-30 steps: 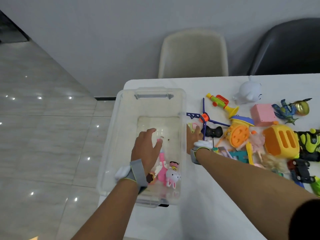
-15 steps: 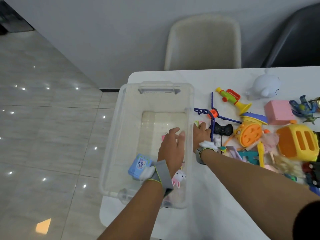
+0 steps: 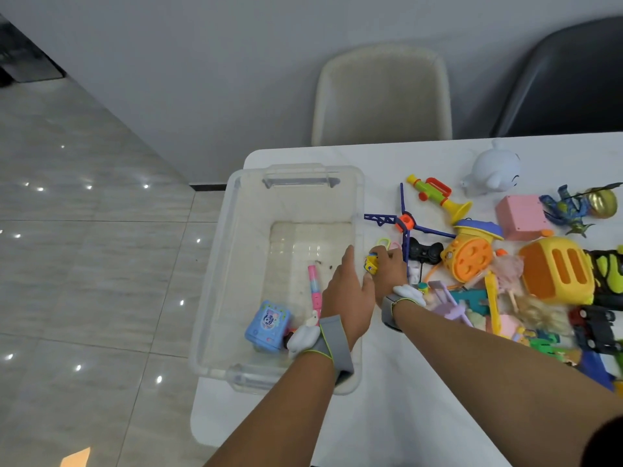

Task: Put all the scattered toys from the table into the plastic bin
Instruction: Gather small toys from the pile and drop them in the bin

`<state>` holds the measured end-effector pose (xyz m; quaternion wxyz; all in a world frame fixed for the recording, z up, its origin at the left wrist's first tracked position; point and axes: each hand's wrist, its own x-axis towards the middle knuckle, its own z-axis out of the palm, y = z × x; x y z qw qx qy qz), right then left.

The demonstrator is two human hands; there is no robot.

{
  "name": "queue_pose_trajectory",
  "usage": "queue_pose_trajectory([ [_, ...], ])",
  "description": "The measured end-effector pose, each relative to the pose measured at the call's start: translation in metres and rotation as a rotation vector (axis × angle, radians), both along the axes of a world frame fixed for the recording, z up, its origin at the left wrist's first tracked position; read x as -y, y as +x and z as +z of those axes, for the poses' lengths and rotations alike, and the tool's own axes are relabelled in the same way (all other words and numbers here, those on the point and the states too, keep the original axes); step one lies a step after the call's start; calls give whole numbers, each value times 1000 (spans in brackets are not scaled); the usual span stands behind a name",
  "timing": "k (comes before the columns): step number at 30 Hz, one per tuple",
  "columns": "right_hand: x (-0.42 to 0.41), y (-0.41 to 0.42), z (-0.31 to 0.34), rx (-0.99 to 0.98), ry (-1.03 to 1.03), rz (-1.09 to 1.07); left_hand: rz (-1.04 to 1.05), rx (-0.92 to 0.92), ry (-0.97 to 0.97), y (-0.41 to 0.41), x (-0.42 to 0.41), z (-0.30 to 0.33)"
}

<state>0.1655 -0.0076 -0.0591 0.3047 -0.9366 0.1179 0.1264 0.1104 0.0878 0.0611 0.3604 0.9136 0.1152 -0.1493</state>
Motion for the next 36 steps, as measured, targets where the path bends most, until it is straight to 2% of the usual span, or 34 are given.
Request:
queue_pose_trajectory([
  [5,10,-3,30,105,81,-49,19,12,-35,0,0,0],
  [10,25,-8,66,213,178,-122,51,7,-168,-1,-6,1],
  [16,28,-8,124,402,389,-123,323,366,-263,11,-14,31],
  [19,18,-7,158,525,460,-72,343,438,-411,24,-13,57],
  [22,1,-5,192,558,525,-27,310,372,-566,36,-17,85],
  [26,-30,-6,221,483,668,93,276,108,-997,48,-38,102],
  [28,-46,-5,226,418,673,157,281,55,-1117,52,-55,98],
  [31,-67,-2,224,346,670,288,338,35,-1181,53,-82,88],
  [36,-96,2,217,268,769,356,424,9,-1224,47,-119,75],
])
